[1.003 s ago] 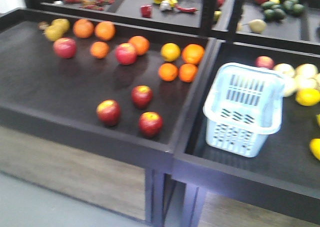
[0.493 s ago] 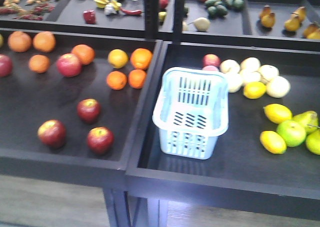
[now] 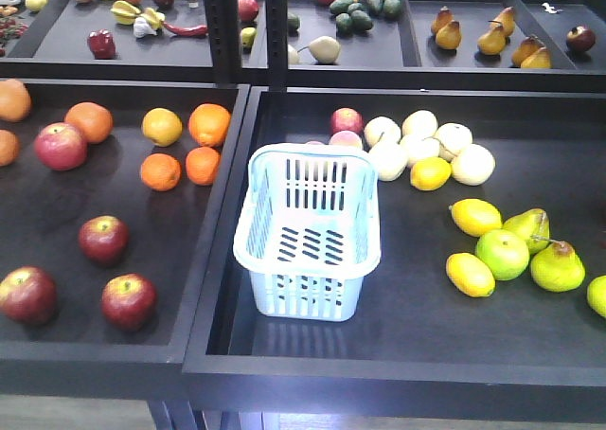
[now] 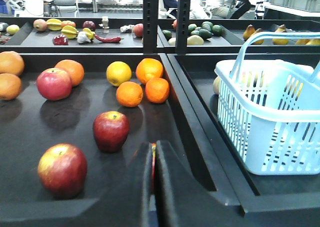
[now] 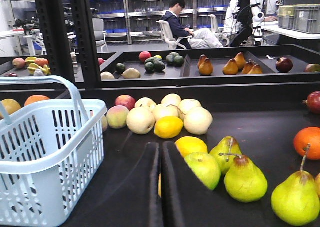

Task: Pick three apples into basket with both arms
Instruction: 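Turn and drive the base up to the table holding the blue basket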

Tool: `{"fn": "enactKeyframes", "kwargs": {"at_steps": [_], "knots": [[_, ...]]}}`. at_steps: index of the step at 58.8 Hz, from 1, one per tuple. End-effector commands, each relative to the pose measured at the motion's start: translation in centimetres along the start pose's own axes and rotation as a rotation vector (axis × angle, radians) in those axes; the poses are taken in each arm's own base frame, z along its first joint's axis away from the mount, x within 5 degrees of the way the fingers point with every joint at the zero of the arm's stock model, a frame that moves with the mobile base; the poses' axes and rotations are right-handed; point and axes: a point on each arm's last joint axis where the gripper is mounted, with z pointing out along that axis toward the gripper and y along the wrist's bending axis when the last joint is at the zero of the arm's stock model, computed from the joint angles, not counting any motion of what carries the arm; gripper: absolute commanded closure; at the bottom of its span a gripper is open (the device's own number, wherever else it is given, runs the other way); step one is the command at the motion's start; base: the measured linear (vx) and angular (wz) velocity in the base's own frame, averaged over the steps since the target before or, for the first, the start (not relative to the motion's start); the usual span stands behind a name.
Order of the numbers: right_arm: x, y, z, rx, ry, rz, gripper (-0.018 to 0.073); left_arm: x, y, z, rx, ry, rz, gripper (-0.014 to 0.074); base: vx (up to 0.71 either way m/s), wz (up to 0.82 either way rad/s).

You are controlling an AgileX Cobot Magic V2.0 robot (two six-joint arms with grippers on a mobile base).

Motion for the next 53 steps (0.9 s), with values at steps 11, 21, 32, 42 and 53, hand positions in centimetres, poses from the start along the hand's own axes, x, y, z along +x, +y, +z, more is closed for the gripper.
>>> {"fn": "enactKeyframes", "kwargs": {"at_steps": [11,21,32,42,53], "knots": [[-0.35,0.04,-0.06,-0.002,-0.074,-0.012,0.0567,-1.54,-0.04,-0.34,0.0,-0.109,-0.002,0.0602,0.08,-0.09],[-0.35,0.04,-0.06,-0.002,-0.074,-0.012,0.0567,-1.54,-0.04,-0.34,0.0,-0.109,-0.002,0.0602,0.09,-0.05],[-0.35,0.04,-0.06,-0.002,-0.074,-0.012,0.0567,-1.54,-0.04,-0.34,0.0,-0.109,-0.002,0.0602,0.08,-0.02],[-0.35,0.04,-0.06,-0.002,-0.074,-0.012,0.0567,-1.54,-0.04,-0.34,0.0,-0.109,-0.002,0.0602,0.08,0.01],[-0.35,0.04,-0.06,-0.002,-0.074,-0.012,0.0567,-1.54,-0.04,-0.34,0.0,-0.109,-0.002,0.0602,0.07,-0.01]]}}
